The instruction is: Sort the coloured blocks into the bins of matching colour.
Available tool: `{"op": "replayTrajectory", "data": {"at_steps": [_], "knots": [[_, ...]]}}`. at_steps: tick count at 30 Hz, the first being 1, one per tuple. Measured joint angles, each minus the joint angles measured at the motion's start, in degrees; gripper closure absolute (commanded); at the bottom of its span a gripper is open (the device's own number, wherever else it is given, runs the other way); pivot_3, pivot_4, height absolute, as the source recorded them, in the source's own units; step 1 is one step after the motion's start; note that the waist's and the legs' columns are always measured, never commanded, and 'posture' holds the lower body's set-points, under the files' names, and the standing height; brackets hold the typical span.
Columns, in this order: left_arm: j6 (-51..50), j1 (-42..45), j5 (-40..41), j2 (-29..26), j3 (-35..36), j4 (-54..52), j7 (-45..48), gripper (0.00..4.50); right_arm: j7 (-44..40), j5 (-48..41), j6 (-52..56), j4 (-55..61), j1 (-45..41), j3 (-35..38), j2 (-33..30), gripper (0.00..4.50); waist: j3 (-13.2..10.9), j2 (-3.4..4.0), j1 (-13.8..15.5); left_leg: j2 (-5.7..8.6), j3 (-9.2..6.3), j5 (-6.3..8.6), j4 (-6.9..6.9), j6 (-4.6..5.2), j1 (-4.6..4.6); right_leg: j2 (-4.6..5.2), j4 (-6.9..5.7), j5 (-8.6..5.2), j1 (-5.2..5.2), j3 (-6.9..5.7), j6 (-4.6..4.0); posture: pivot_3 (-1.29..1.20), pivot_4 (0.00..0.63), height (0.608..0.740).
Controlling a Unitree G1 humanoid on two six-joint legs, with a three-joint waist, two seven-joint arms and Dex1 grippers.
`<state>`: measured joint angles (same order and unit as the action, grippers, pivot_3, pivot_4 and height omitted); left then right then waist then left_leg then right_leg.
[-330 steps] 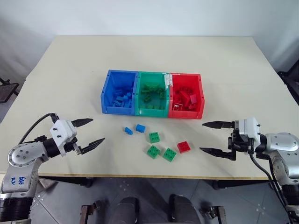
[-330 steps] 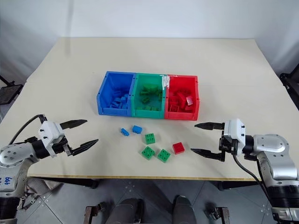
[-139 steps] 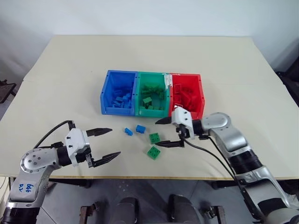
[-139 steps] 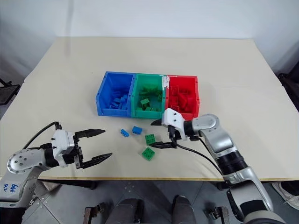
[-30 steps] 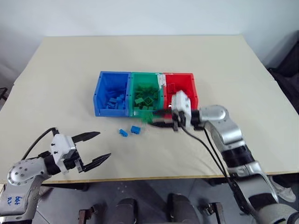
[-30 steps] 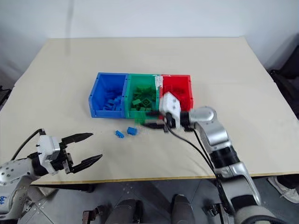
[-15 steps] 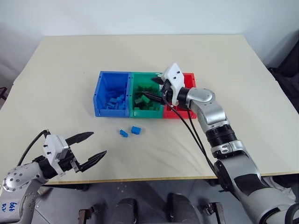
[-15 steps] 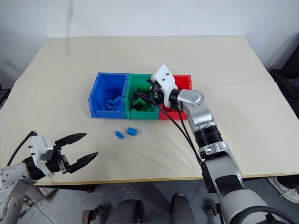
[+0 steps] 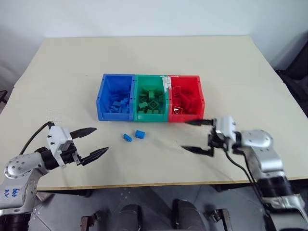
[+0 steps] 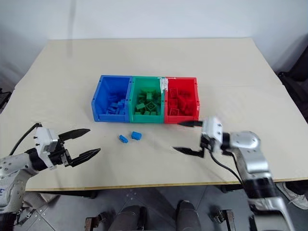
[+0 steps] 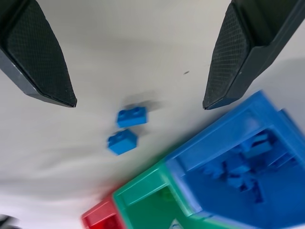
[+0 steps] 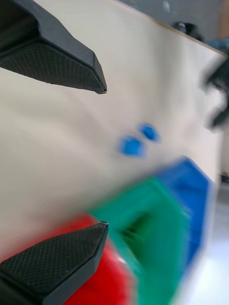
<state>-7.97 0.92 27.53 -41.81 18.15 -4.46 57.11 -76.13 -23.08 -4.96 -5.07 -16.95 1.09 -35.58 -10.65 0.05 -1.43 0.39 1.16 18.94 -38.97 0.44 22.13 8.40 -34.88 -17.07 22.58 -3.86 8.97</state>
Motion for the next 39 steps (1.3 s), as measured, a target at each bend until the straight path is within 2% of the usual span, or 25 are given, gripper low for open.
{"op": "replayTrajectory", "data": {"at_steps": [3,9,12,20,28,36,39], "knots": [[0.18,3.76,-1.32,-1.09,-2.41,1.32,0.68,0.0,-0.05,-2.28,2.88,3.03,5.21,3.11,-3.39,0.01,0.0,0.0,0.14,-0.09,0.05,0.0,-0.04,0.0,0.0,0.02,-0.02,0.0,-0.01,0.0,0.0,0.0,0.15,0.74],[-0.41,16.25,-5.15,-1.81,-12.83,-0.54,4.39,0.0,3.97,-3.6,3.37,9.1,12.34,8.69,-3.99,0.01,0.0,0.0,1.46,-0.01,0.25,0.0,-0.08,-0.01,-0.03,0.02,-0.02,0.02,-0.04,0.04,0.03,0.0,0.15,0.74],[0.14,26.56,-9.43,2.49,-20.74,2.95,5.88,0.0,5.77,-3.82,3.77,10.44,14.2,9.7,-4.0,0.01,0.0,0.0,2.66,0.1,0.45,-0.02,-0.18,0.0,-0.02,0.0,-0.02,0.06,-0.08,0.04,0.1,0.0,0.15,0.74],[1.05,39.17,-21.02,7.08,-34.5,16.4,9.28,0.0,9.79,-3.89,5.14,16.34,17.17,10.4,-4.01,0.01,0.0,-0.01,2.65,0.05,0.58,-0.02,-0.18,0.0,-0.02,-0.12,0.01,0.07,-0.03,0.1,0.1,0.0,0.15,0.74],[2.43,42.18,-25.86,7.72,-36.82,24.8,10.5,0.0,13.29,-4.19,6.65,21.25,19.79,10.37,-3.91,0.01,-0.01,-0.03,2.99,0.04,0.56,-0.01,-0.21,0.02,0.0,-0.13,0.01,0.07,-0.04,0.11,0.11,0.0,0.15,0.74],[3.46,44.53,-27.06,11.8,-37.16,29.46,11.1,0.0,15.07,-4.17,6.7,21.75,20.3,10.03,-3.8,0.01,-0.01,-0.03,2.99,0.06,0.55,-0.02,-0.24,0.03,0.0,-0.13,-0.01,0.08,-0.06,0.11,0.12,0.0,0.15,0.74],[2.99,45.51,-27.59,12.06,-37.81,30.24,11.48,0.86,15.33,-4.17,6.8,21.79,20.07,9.35,-3.81,0.0,0.0,-0.03,3.0,0.06,0.55,-0.02,-0.27,0.04,-0.01,-0.13,-0.02,0.08,-0.08,0.11,0.13,0.0,0.15,0.74]]}}
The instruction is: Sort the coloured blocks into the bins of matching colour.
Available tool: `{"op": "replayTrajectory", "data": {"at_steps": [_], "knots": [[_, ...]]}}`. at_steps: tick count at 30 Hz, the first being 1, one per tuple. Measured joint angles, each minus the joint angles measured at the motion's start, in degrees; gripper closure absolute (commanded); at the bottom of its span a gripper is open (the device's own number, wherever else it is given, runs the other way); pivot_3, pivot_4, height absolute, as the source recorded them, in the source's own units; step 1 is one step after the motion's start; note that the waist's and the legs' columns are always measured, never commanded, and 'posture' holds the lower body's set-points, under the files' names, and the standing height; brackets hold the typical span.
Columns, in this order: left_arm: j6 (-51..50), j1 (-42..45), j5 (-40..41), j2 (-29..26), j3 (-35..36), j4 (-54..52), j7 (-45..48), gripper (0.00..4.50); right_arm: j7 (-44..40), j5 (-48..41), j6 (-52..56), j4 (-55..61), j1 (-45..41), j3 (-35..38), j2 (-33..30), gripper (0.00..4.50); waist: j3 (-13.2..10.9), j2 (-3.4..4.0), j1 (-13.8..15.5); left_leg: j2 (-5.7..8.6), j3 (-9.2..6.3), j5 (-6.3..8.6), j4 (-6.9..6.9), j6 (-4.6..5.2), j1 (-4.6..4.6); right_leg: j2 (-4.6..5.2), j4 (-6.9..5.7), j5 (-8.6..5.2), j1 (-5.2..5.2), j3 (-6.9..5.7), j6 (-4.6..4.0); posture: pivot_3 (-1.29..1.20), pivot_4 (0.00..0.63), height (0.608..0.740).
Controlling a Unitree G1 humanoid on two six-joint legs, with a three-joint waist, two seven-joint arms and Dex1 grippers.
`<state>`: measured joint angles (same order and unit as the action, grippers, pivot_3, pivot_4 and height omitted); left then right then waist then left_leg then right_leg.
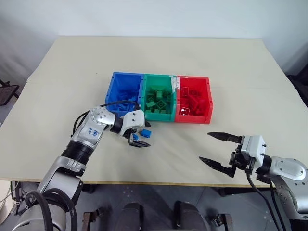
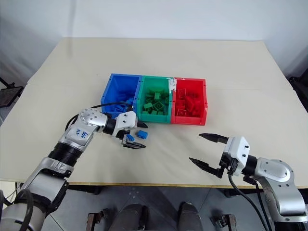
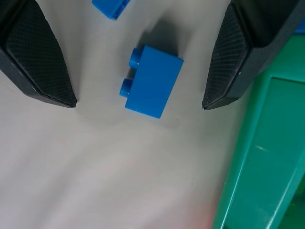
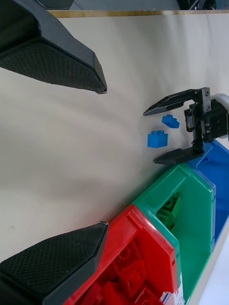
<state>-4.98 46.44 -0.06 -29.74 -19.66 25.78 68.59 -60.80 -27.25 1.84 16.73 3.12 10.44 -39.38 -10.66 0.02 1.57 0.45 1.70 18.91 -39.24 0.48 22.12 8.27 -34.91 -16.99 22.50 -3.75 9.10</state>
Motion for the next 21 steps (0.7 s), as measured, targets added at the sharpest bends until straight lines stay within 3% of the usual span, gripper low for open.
{"op": "replayTrajectory", "data": {"at_steps": [7,9,16,21], "knots": [[-2.41,1.05,-0.69,-0.07,-1.53,-0.25,1.62,3.08,0.22,0.0,0.65,0.02,-1.69,-0.87,-0.03,0.0,0.01,0.0,-0.08,-0.01,0.0,-0.05,-0.06,0.02,-0.07,0.0,-0.12,0.0,-0.04,0.05,0.01,0.0,0.15,0.74],[-2.31,1.04,-0.68,-0.07,-1.52,-0.28,1.58,3.53,0.17,0.0,0.68,0.01,-2.02,-0.87,-0.04,0.0,0.01,0.0,-0.08,-0.02,0.0,-0.06,-0.08,0.03,-0.07,0.0,-0.14,0.01,-0.04,0.05,0.01,0.0,0.15,0.74],[-7.45,-1.32,3.79,1.09,3.86,-6.24,-0.65,3.53,0.13,-0.06,0.86,-0.18,-2.74,-1.03,-0.03,0.0,-0.01,-0.02,-0.1,-0.03,-0.05,-0.06,-0.08,0.03,0.04,0.0,-0.13,0.01,0.05,0.05,0.0,0.0,0.15,0.74],[-14.3,-2.33,10.03,0.86,15.04,-14.99,-8.19,3.53,1.77,-3.26,2.16,0.3,-4.49,-1.07,2.31,0.0,0.0,-0.01,-0.43,-0.06,-0.07,-0.07,-0.08,0.01,0.01,0.0,-0.15,0.01,0.04,0.04,0.0,0.0,0.15,0.74]]}}
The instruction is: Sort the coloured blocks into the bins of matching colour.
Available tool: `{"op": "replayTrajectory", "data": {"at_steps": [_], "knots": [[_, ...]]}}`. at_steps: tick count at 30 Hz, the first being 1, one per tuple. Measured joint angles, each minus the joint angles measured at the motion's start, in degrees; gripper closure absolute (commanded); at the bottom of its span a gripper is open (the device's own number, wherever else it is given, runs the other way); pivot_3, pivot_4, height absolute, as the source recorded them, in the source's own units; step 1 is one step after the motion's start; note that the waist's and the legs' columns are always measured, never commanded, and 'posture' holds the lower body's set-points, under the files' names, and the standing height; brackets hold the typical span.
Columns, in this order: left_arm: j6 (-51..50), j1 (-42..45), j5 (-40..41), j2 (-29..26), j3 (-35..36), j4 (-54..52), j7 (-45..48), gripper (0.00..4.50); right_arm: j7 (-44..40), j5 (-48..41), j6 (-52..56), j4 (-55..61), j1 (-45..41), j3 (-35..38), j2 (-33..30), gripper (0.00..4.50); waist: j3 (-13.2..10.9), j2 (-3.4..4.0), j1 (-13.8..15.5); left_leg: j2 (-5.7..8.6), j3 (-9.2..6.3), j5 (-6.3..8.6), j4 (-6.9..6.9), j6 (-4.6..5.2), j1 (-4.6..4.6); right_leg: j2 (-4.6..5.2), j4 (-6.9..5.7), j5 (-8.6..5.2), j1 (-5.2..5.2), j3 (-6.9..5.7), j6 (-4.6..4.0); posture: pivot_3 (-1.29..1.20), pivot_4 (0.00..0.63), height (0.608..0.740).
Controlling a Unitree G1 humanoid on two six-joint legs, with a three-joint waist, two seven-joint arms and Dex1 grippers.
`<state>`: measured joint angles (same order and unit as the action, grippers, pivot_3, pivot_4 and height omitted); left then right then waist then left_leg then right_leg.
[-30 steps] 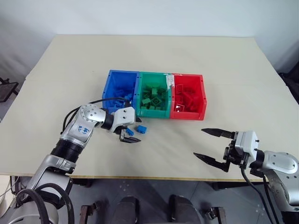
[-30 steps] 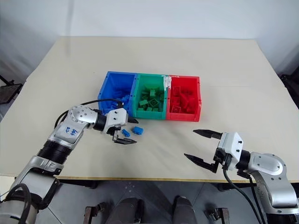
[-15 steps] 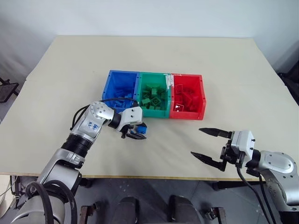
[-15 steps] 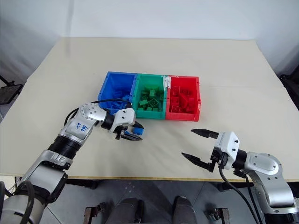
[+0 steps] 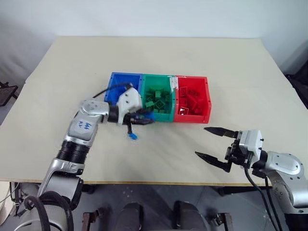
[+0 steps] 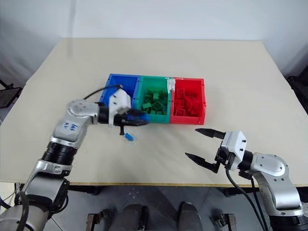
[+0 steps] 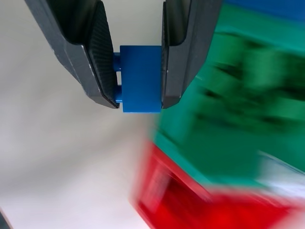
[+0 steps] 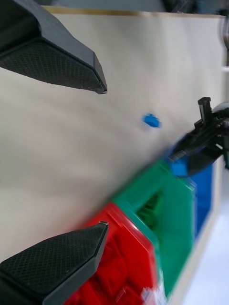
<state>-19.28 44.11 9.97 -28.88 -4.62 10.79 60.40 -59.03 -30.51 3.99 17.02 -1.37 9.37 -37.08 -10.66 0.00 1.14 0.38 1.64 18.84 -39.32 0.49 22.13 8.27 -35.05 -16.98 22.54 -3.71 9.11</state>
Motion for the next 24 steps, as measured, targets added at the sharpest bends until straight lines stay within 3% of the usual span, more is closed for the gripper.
{"op": "replayTrajectory", "data": {"at_steps": [5,9,14,19,24], "knots": [[-5.52,-1.71,3.13,1.09,11.91,-1.23,-14.52,3.53,3.96,-0.75,0.49,0.25,-7.23,-0.13,4.14,0.0,0.0,0.0,-0.43,-0.01,-0.23,-0.03,0.0,-0.06,-0.02,-0.01,-0.04,0.0,0.0,0.0,-0.01,0.0,0.15,0.74],[-6.08,-1.61,3.1,3.03,14.99,2.03,-22.69,3.53,4.68,-0.18,0.29,-1.39,-10.95,-1.63,5.18,0.0,0.01,-0.02,0.53,0.13,-0.18,-0.03,-0.01,-0.05,0.03,0.05,-0.01,0.01,-0.06,-0.06,-0.01,0.0,0.15,0.74],[-6.94,-1.57,4.5,6.56,14.43,5.47,-24.81,1.87,3.29,0.93,-0.21,-3.91,-12.35,-3.61,5.2,0.0,0.0,-0.05,0.3,0.23,-0.19,-0.02,0.0,-0.02,0.09,0.1,0.03,0.02,-0.03,-0.1,0.01,0.0,0.15,0.74],[-6.32,-3.22,4.37,3.74,13.11,2.87,-23.69,0.35,1.71,1.29,-0.9,-5.5,-13.13,-4.28,5.17,0.0,0.0,-0.05,-0.59,0.12,-0.08,-0.03,0.08,-0.04,0.03,0.05,0.03,0.02,0.02,-0.1,0.01,0.0,0.15,0.74],[-4.84,-12.51,7.35,-2.27,17.02,-2.48,-19.16,0.35,-1.59,1.13,-1.43,-7.24,-13.65,-4.57,4.35,0.0,0.0,-0.05,-1.47,-0.01,0.0,-0.03,0.14,-0.05,-0.06,0.04,0.04,0.01,0.05,-0.12,-0.01,0.0,0.15,0.74]]}}
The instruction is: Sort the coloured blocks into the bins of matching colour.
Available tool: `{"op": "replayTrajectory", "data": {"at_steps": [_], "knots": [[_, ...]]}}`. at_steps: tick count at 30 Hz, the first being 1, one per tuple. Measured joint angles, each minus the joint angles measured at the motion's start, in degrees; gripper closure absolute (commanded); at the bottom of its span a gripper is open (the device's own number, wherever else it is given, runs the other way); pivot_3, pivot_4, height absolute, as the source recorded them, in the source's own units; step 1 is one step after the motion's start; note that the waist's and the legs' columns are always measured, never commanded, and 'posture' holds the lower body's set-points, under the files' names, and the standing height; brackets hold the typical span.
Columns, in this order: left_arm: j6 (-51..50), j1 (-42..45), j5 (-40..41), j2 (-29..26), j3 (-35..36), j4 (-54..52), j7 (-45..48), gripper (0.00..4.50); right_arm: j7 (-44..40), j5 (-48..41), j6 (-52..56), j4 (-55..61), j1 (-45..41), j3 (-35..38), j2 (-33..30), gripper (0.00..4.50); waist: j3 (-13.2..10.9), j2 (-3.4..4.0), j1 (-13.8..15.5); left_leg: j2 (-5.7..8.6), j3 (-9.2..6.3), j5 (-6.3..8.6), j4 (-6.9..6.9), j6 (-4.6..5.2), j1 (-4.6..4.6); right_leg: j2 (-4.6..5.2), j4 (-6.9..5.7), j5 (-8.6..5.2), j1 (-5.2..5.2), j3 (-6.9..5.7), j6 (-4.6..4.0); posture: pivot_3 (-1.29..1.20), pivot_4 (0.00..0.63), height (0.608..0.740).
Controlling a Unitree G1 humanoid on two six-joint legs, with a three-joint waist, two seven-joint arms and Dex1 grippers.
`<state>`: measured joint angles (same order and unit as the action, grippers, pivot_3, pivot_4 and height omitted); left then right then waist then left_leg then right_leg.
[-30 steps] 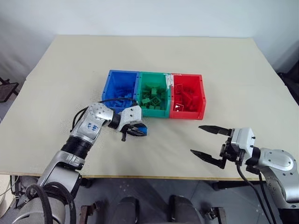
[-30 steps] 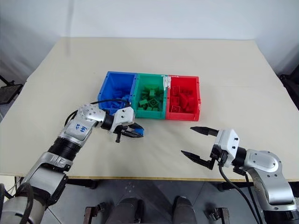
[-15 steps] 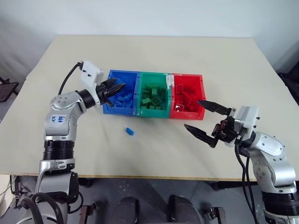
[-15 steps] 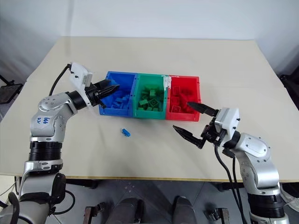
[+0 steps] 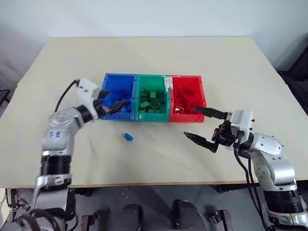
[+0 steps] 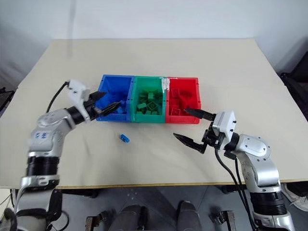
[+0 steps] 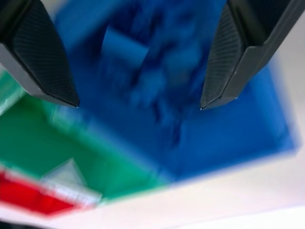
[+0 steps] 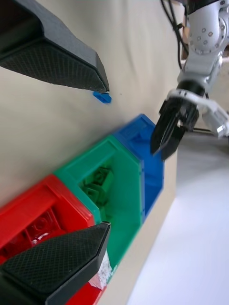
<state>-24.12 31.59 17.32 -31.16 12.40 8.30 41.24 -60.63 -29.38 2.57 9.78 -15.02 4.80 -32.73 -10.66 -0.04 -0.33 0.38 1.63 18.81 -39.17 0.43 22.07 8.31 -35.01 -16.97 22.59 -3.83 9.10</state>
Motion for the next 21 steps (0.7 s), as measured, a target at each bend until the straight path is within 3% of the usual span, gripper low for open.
{"op": "replayTrajectory", "data": {"at_steps": [2,5,9,15,21], "knots": [[1.63,-4.67,1.12,-3.41,1.64,-1.79,2.86,0.35,-1.94,0.13,-0.27,-1.25,-0.09,-0.11,-0.87,0.0,0.0,0.0,0.09,-0.01,0.05,0.0,0.0,0.0,-0.01,0.01,-0.01,0.0,0.0,0.01,0.0,0.0,0.15,0.74],[10.6,-14.83,0.71,-10.06,4.05,-2.15,10.37,0.01,-6.38,1.04,-1.08,-2.21,0.4,-1.4,-3.23,0.0,0.01,0.02,0.1,-0.07,0.13,0.03,0.05,0.01,-0.03,0.04,0.04,0.0,0.01,0.04,-0.02,0.0,0.15,0.74],[19.93,-22.53,1.97,-13.85,8.49,-0.01,18.87,0.01,-9.98,1.12,-1.02,-2.72,0.62,-3.07,-3.76,0.0,0.0,-0.02,0.89,-0.15,0.05,0.04,0.01,0.02,0.0,0.16,0.03,0.02,-0.01,-0.03,-0.04,0.0,0.15,0.74],[23.81,-23.21,3.46,-17.2,10.88,3.15,23.33,0.01,-11.23,1.16,-0.99,-3.29,0.58,-3.41,-3.87,0.0,0.01,-0.04,1.58,-0.14,0.08,0.09,-0.01,0.1,0.01,0.2,0.03,0.07,-0.01,-0.03,-0.07,0.0,0.15,0.74],[25.09,-16.09,2.79,-15.94,1.93,0.6,26.17,0.01,-11.62,1.66,-0.89,-3.35,3.0,-2.92,-5.71,0.0,0.02,-0.06,1.71,0.01,0.14,0.09,-0.01,0.12,0.02,0.19,0.02,0.08,-0.01,-0.05,-0.06,0.0,0.15,0.74]]}}
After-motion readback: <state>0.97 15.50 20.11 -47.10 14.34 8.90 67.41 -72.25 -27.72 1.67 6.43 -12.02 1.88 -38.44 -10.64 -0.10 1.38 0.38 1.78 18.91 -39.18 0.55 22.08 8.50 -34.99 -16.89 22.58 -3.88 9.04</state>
